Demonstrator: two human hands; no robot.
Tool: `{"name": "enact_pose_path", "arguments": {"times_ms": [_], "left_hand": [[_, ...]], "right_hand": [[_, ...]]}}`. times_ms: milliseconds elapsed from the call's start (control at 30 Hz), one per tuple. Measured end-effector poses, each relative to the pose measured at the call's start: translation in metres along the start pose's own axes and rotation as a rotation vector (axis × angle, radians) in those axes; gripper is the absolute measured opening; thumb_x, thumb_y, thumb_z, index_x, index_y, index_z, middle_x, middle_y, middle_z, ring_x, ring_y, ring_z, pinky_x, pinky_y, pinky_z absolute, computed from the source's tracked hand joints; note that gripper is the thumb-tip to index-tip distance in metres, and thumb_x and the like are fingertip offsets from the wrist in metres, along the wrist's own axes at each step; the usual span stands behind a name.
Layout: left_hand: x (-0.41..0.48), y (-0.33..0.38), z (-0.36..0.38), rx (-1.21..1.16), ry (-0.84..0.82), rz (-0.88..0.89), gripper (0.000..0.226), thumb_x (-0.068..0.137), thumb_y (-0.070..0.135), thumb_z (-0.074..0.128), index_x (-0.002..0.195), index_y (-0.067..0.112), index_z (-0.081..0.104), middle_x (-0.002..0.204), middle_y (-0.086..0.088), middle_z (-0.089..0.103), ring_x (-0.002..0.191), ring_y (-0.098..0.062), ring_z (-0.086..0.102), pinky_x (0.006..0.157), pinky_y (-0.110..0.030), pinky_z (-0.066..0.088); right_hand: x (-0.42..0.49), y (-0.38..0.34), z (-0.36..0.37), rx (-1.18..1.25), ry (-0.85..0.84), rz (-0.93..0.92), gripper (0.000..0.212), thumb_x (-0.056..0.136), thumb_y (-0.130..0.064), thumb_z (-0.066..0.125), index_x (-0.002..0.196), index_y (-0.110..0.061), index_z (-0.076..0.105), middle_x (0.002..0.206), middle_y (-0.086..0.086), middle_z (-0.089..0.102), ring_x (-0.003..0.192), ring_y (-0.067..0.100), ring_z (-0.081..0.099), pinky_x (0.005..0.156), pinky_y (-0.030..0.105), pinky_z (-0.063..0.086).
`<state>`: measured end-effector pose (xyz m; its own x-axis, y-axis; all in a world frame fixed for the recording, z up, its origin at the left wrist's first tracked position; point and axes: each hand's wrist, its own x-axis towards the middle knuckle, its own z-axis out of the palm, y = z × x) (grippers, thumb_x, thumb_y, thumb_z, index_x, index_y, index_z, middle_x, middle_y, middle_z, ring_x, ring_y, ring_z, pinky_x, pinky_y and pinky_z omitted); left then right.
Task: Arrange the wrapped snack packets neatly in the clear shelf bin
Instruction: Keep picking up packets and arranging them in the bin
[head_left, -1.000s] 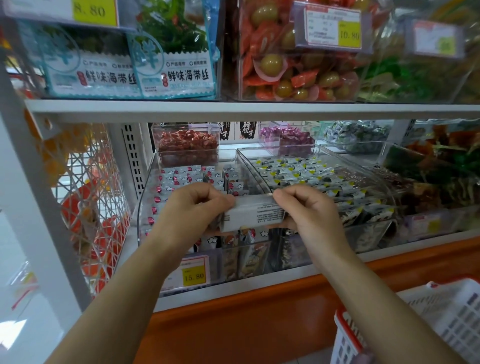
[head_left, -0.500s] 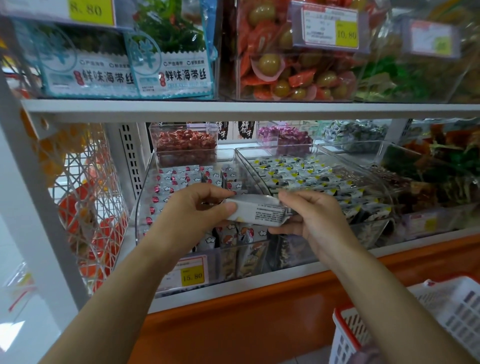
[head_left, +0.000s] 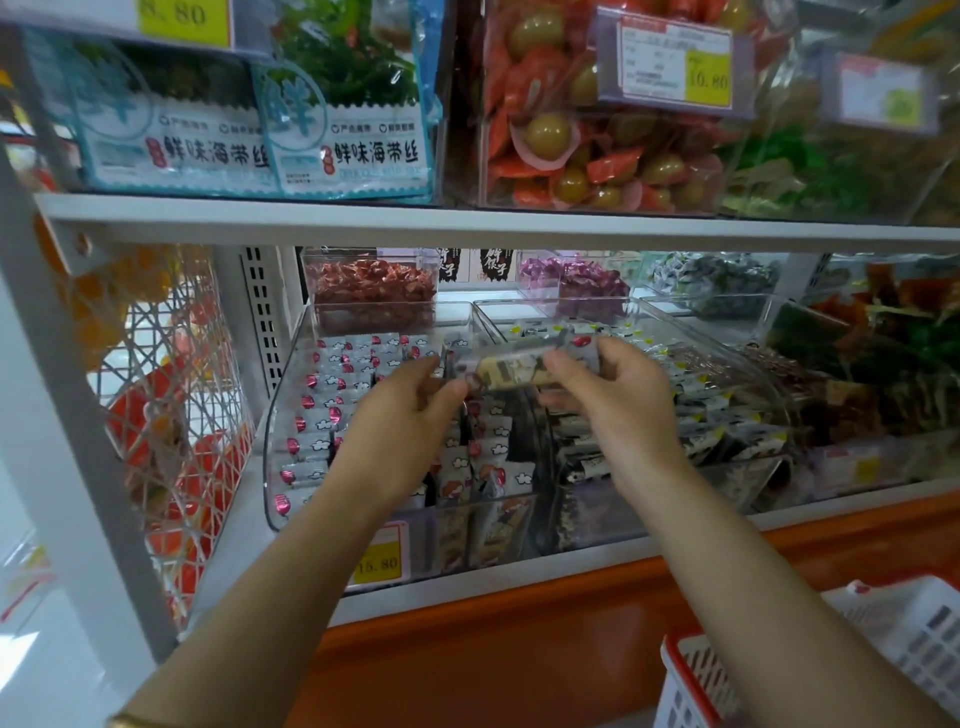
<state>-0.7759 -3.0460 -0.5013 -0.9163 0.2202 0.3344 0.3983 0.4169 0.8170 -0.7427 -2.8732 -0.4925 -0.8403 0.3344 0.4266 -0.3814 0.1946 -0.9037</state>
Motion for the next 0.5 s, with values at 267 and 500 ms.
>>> {"name": "enact_pose_path", "arguments": {"times_ms": [267,500], "left_hand": [[0.031,-0.033,0.006,0.828,-0.285,0.042,0.059,0.098,0.049,0.021,0.149,0.021,0.016,0.158,-0.002,0.011,0.145,-0.019,0.006,0.117,-0.045,0.007],[0.033,-0.042,0.006,0.764,-0.268,0.079,0.054,0.097,0.050,0.019,0.145,0.027,0.028,0.156,0.003,0.017,0.144,-0.015,0.008,0.116,-0.047,0.005]], "right_hand": [[0.096,0.019,0.039,-0.608,-0.116,-0.260,0.019,0.084,-0.014,0.068,0.097,-0.001,0.063,0.098,0.016,0.065,0.085,0.022,0.058,0.070,0.026,0.041],[0.133,0.023,0.061,-1.272,-0.574,-0.397,0.048,0.078,-0.041,0.070,0.119,-0.020,0.056,0.117,0.015,0.052,0.109,0.032,0.048,0.082,0.033,0.037]]}}
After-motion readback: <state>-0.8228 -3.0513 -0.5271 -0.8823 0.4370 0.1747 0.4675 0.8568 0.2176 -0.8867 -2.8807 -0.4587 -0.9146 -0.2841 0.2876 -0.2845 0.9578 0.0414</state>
